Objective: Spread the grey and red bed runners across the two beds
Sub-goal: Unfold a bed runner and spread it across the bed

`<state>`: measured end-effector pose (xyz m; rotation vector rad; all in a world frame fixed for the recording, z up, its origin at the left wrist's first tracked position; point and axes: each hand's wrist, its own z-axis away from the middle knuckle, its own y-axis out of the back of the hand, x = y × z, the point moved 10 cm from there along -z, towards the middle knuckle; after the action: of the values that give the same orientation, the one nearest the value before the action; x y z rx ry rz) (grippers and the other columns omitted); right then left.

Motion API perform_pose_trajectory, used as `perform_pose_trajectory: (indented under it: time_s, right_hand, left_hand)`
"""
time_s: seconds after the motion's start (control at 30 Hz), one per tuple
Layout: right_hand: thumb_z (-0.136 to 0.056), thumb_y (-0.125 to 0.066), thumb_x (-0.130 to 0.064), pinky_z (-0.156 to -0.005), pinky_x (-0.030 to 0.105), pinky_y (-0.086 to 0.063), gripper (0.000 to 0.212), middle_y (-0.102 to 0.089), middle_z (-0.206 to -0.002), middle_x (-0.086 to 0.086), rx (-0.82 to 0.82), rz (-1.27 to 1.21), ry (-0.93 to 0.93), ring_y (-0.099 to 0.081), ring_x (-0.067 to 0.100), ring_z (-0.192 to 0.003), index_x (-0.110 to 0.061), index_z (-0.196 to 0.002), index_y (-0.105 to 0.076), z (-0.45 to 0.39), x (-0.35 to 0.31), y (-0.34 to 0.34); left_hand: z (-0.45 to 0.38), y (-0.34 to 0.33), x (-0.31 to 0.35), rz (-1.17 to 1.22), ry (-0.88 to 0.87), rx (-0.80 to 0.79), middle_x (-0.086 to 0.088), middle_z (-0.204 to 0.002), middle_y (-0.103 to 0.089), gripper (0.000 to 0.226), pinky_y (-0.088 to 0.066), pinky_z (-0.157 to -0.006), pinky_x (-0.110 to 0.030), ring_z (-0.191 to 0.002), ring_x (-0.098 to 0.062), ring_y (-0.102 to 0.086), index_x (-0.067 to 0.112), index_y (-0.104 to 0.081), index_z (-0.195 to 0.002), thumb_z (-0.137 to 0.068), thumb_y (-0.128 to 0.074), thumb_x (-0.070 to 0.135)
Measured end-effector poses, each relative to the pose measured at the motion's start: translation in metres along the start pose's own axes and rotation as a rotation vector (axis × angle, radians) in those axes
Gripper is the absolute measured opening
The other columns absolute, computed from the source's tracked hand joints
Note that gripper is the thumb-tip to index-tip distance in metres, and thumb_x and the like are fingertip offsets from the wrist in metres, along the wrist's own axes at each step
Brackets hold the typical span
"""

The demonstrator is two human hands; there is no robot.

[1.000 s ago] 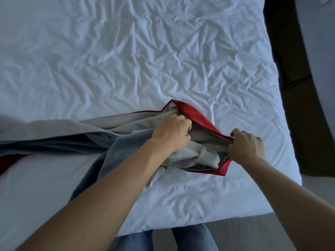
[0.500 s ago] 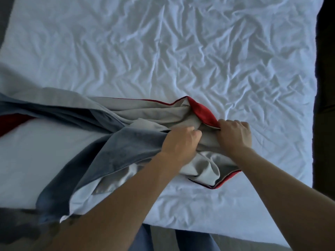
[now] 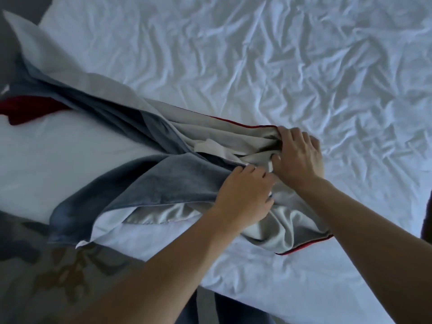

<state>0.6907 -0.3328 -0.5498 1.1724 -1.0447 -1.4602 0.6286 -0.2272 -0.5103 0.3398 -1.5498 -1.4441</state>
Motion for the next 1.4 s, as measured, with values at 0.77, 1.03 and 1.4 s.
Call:
perform_pose_trajectory:
  time_s: [0.77, 1.03, 1.4]
  right_hand:
    - [-0.086, -0.058, -0.016, -0.093, 0.042, -0.036, 0.015, -0.066, -0.085, 0.014, -0.029, 0.131, 0.12, -0.056, 0.037, -0.084, -0.007, -0.088, -0.071, -0.051, -0.174, -0.009]
    - [-0.091, -0.056, -0.018, -0.103, 0.04, -0.03, 0.02, -0.068, -0.094, 0.013, 0.034, 0.202, 0.078, -0.057, 0.037, -0.093, -0.007, -0.098, -0.071, -0.064, -0.156, 0.003]
    - [-0.081, -0.067, -0.029, -0.098, 0.045, -0.038, 0.031, -0.059, -0.102, 0.012, 0.002, 0.126, 0.083, -0.054, 0.034, -0.096, -0.008, -0.102, -0.061, -0.018, -0.126, 0.013]
  left_hand:
    - [0.127, -0.002, -0.116, 0.087, 0.074, -0.183, 0.003, -0.079, -0.064, 0.009, -0.04, -0.083, -0.035, -0.082, -0.021, -0.058, 0.021, -0.063, -0.083, -0.075, -0.064, 0.017]
    - [0.09, -0.018, 0.001, 0.151, -0.18, -0.23, 0.0, -0.087, -0.069, 0.007, -0.042, -0.083, -0.034, -0.084, -0.022, -0.062, 0.019, -0.065, -0.089, -0.085, -0.062, 0.023]
    - [0.026, 0.075, -0.14, 0.046, 0.089, 0.23, -0.002, -0.096, -0.061, 0.016, -0.042, -0.082, -0.038, -0.095, -0.025, -0.054, 0.018, -0.063, -0.097, -0.093, -0.051, 0.028]
